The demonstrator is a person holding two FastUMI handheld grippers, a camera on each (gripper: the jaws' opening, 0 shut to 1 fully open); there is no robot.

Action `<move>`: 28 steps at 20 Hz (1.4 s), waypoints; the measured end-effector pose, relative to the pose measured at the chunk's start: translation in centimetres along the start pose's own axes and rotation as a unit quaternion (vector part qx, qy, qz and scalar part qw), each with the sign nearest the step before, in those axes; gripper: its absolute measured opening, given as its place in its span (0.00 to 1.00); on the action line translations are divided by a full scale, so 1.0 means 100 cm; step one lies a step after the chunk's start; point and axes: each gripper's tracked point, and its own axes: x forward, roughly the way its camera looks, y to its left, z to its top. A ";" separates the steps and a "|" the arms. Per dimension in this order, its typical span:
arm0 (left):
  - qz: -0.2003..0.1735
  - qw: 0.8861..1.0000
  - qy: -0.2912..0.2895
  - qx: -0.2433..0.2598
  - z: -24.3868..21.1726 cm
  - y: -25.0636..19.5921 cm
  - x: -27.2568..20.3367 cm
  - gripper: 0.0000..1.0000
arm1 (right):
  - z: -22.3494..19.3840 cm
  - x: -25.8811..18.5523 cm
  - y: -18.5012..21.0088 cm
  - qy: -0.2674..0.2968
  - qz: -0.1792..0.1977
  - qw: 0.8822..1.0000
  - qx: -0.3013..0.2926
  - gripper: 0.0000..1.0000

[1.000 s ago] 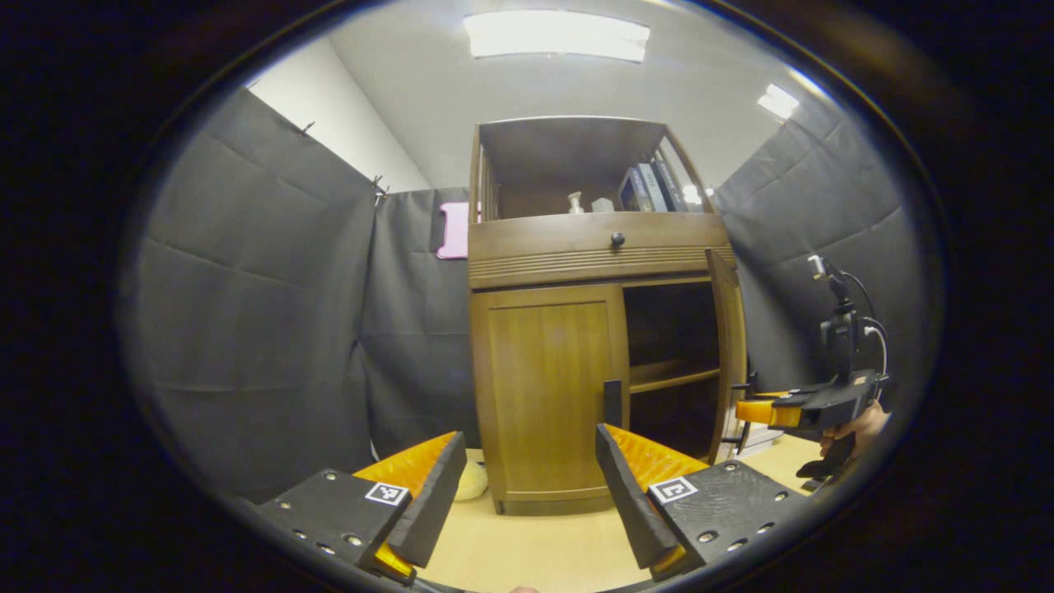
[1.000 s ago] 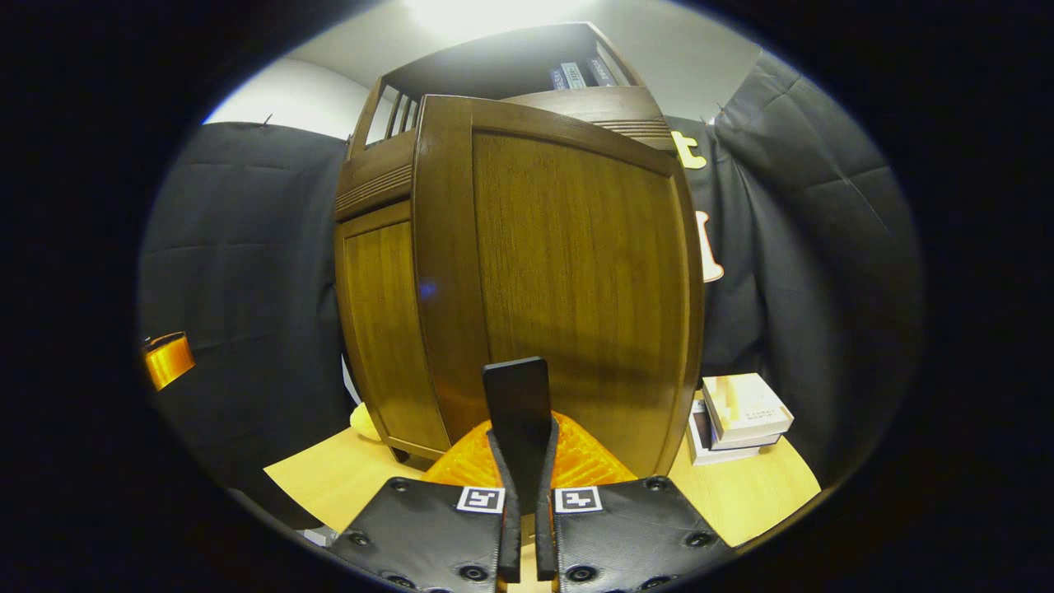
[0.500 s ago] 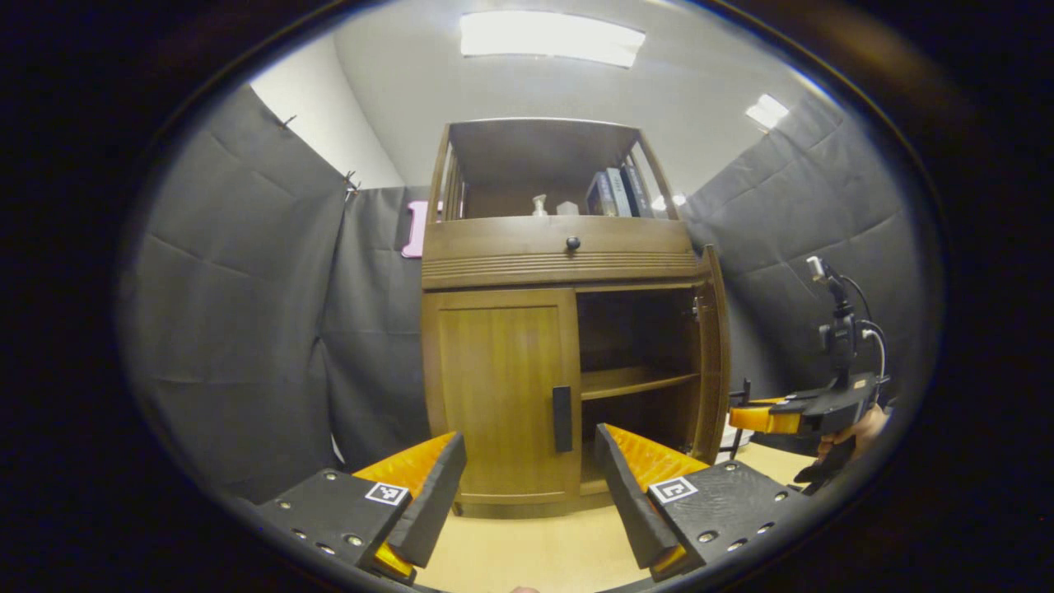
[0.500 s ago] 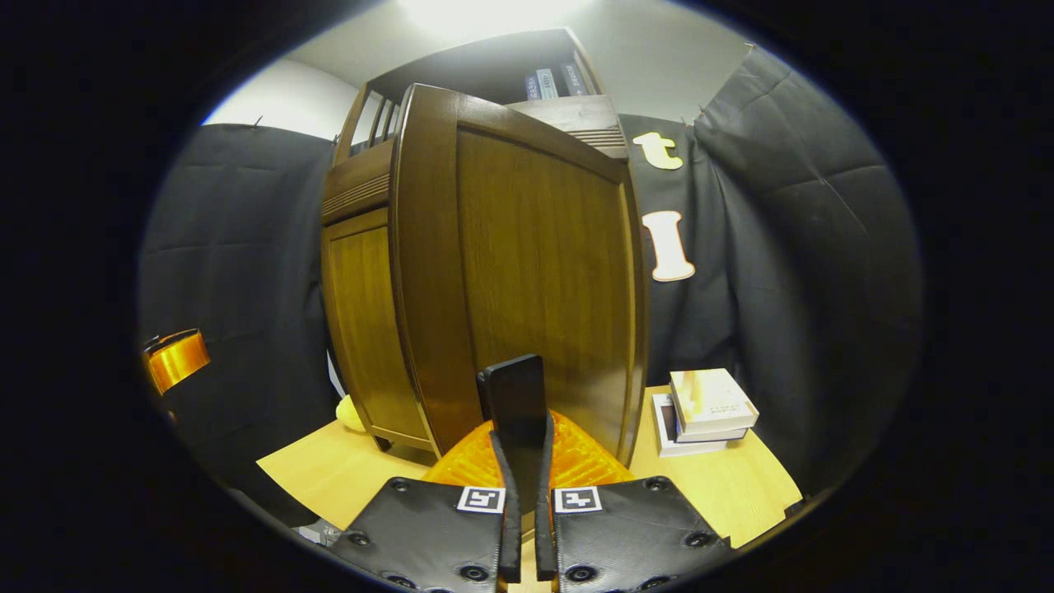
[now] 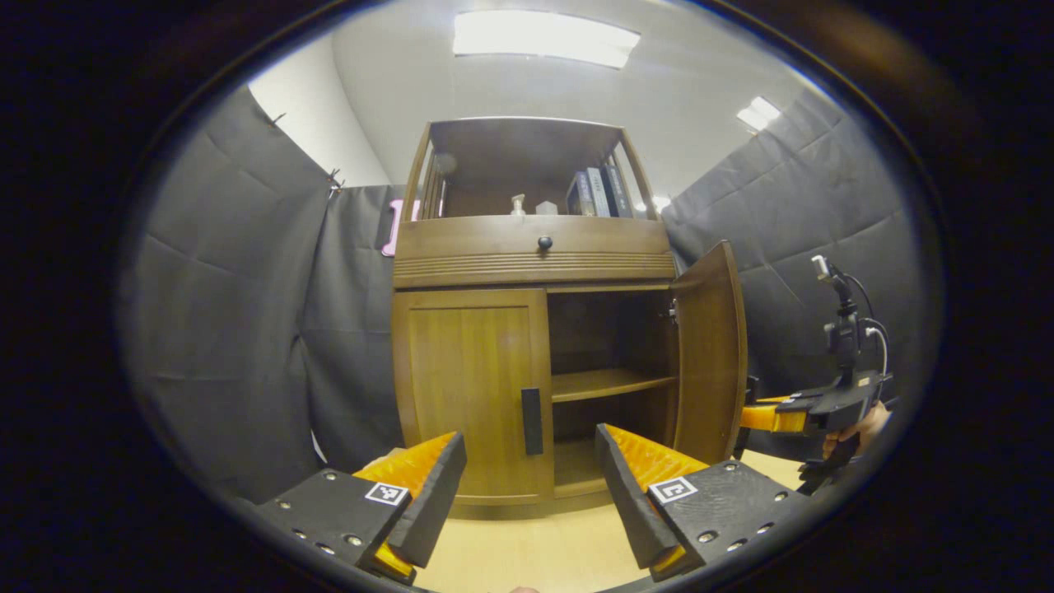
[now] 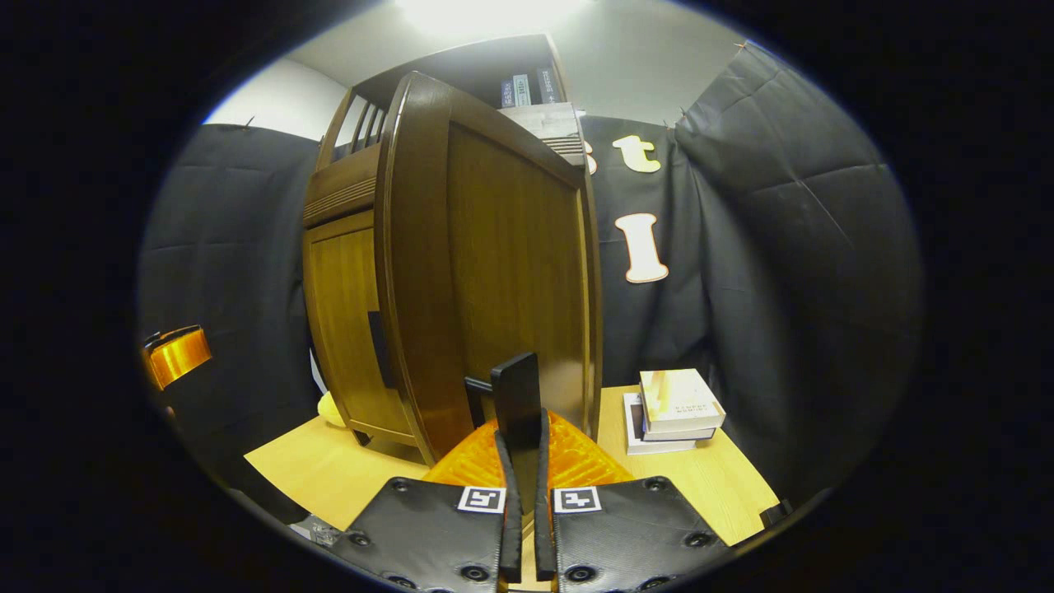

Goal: Open the right door of the double-door shoe cabinet with the right hand, and open the left door with the left hand.

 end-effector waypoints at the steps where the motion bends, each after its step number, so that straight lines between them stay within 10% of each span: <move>1: -0.003 1.000 0.001 0.001 -0.001 -0.001 0.000 0.92 | 0.000 -0.001 -0.004 0.000 -0.002 1.000 0.001 0.05; 28: -0.054 0.998 0.015 0.005 -0.008 -0.008 0.008 0.92 | 0.015 -0.045 -0.095 -0.020 -0.078 0.996 0.022 0.05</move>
